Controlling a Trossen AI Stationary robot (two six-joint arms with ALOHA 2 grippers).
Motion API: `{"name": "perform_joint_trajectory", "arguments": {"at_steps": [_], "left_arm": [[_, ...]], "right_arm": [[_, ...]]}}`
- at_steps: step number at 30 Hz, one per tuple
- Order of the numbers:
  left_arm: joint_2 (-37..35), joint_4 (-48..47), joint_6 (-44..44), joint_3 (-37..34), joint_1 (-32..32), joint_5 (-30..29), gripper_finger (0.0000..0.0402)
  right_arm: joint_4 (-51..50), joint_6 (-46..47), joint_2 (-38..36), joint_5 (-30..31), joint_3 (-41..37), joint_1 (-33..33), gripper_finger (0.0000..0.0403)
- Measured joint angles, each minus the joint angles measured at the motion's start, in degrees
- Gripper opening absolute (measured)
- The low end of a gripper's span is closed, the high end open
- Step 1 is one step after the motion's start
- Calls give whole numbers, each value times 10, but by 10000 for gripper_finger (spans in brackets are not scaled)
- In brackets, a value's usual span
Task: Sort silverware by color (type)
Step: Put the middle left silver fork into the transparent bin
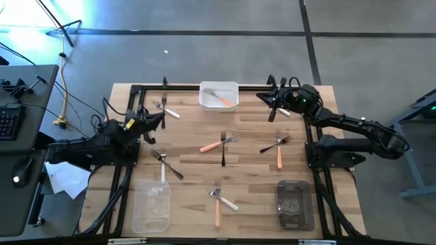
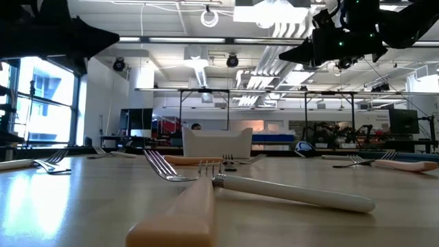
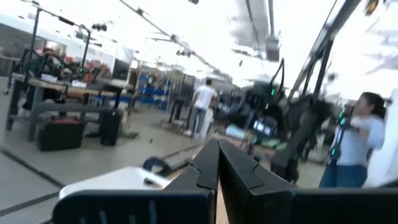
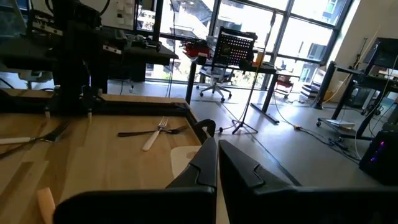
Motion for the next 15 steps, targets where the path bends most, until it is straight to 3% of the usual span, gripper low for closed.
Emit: {"name": "perform_joint_trajectory", "arguments": {"at_steps": [10,15], "left_arm": [[135,75,28,0,0,-4,0],[170,129,-31,0,0,-89,0]], "right_arm": [[-4,21,0,2,0,1,0],[-13,19,0,2,0,1,0]]}}
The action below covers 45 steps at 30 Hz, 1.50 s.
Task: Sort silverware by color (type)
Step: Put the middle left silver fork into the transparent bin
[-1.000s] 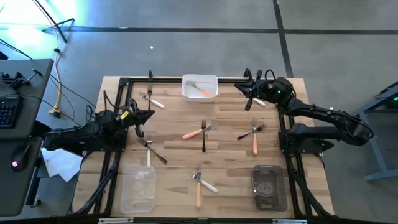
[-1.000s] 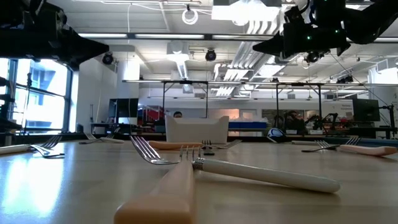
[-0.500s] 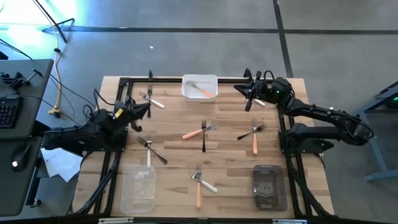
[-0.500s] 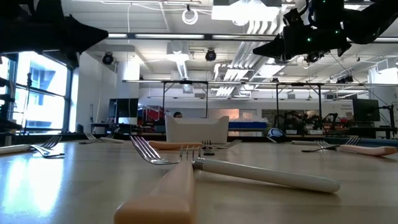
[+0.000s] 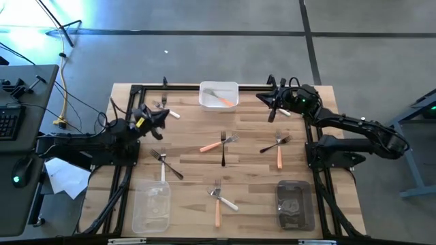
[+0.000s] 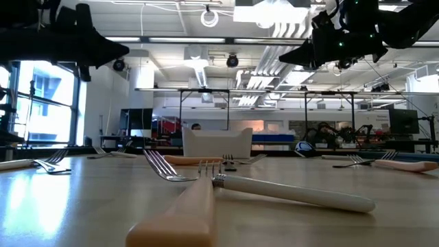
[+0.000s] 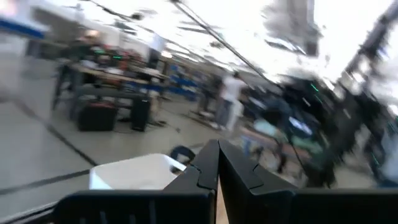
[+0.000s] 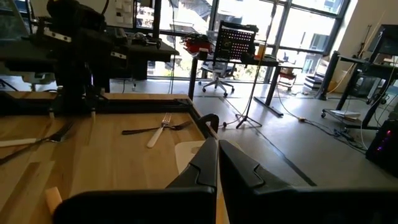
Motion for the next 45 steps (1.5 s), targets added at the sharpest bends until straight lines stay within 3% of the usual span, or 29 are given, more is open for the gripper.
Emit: {"name": "perform_joint_trajectory", "arguments": {"at_steps": [11,30,34,37,40,43,45], "left_arm": [[1,-33,-20,0,0,-17,0],[1,56,-32,0,0,-56,0],[4,48,-38,3,0,-8,0],[8,-18,-48,34,0,35,1],[42,-70,12,77,0,61,7],[89,-70,98,117,-2,80,11],[120,-71,108,146,1,95,9]], "right_arm": [[0,3,0,12,0,1,0],[-22,13,0,41,0,1,0],[-28,13,0,41,0,1,0],[-30,12,0,41,0,1,0],[-31,16,0,45,0,1,0],[-34,45,1,71,0,1,0],[-35,65,1,88,0,1,0]]}}
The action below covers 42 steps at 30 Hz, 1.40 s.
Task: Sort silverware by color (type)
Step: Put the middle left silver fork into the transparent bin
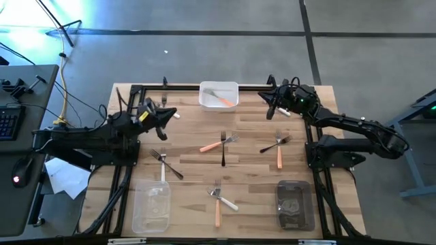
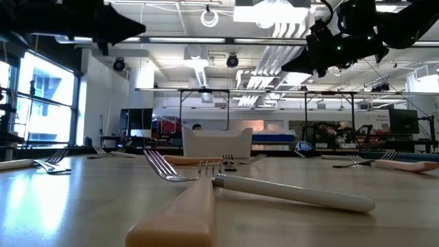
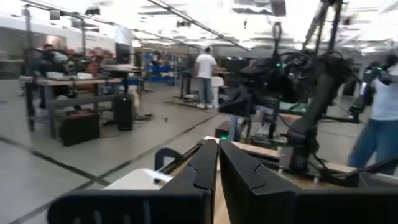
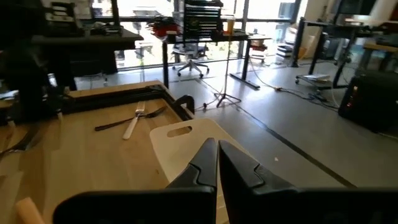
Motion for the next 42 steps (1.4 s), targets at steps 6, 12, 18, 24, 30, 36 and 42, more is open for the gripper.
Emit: {"name": "perform_joint_trajectory", "arguments": {"at_steps": [6,12,18,24,30,36,42], "left_arm": [[97,-213,-9,133,9,111,6],[221,-505,2,267,-9,120,44],[325,-655,17,338,-50,142,108],[400,-749,56,356,-99,143,137],[466,-800,84,355,-157,148,136],[523,-801,81,356,-194,196,138],[584,-802,72,355,-210,197,140]], "right_arm": [[0,-12,0,2,0,0,0],[0,-13,0,0,0,0,0],[-7,-11,0,-2,0,0,0],[-25,-25,0,-4,0,0,0],[-28,-26,0,-4,0,0,0],[-29,-26,0,-4,0,0,0],[-30,-25,0,-4,0,0,0]]}}
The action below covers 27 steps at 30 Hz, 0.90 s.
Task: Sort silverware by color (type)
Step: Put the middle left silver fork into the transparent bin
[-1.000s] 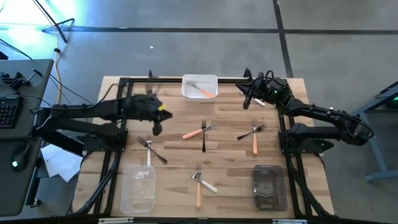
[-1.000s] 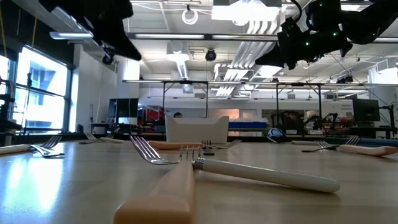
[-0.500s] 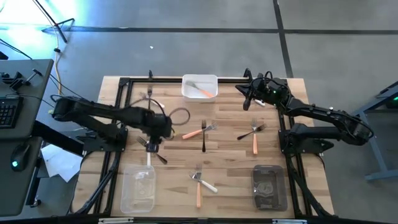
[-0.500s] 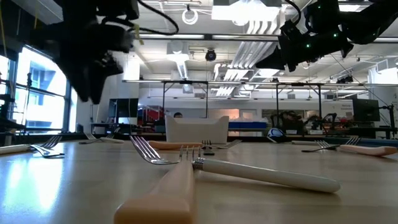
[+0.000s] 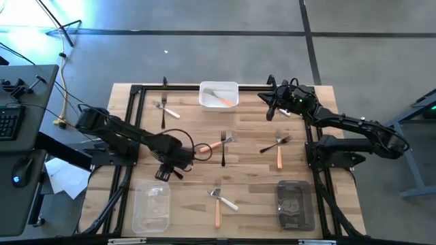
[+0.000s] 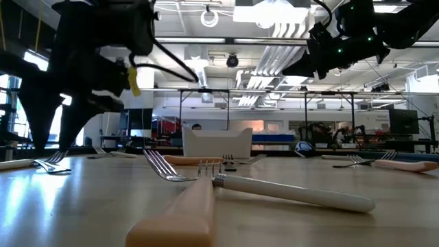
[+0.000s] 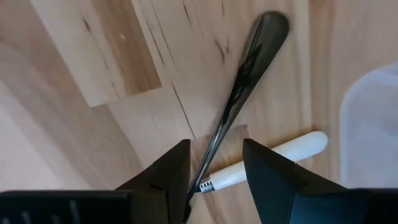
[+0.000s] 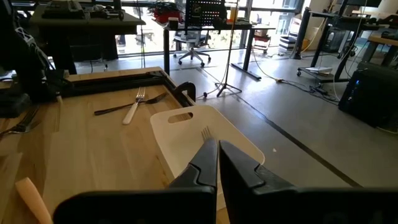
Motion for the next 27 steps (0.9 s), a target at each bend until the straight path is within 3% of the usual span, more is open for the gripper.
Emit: {"name": "perform_joint_trajectory", "arguments": {"at_steps": [14,27], "left_arm": [[76,-30,-11,0,-2,-36,126],[80,-30,33,4,-13,-69,7]], "right_arm": [[0,-5,0,0,0,0,0],[0,-5,0,1,0,0,0]]}}
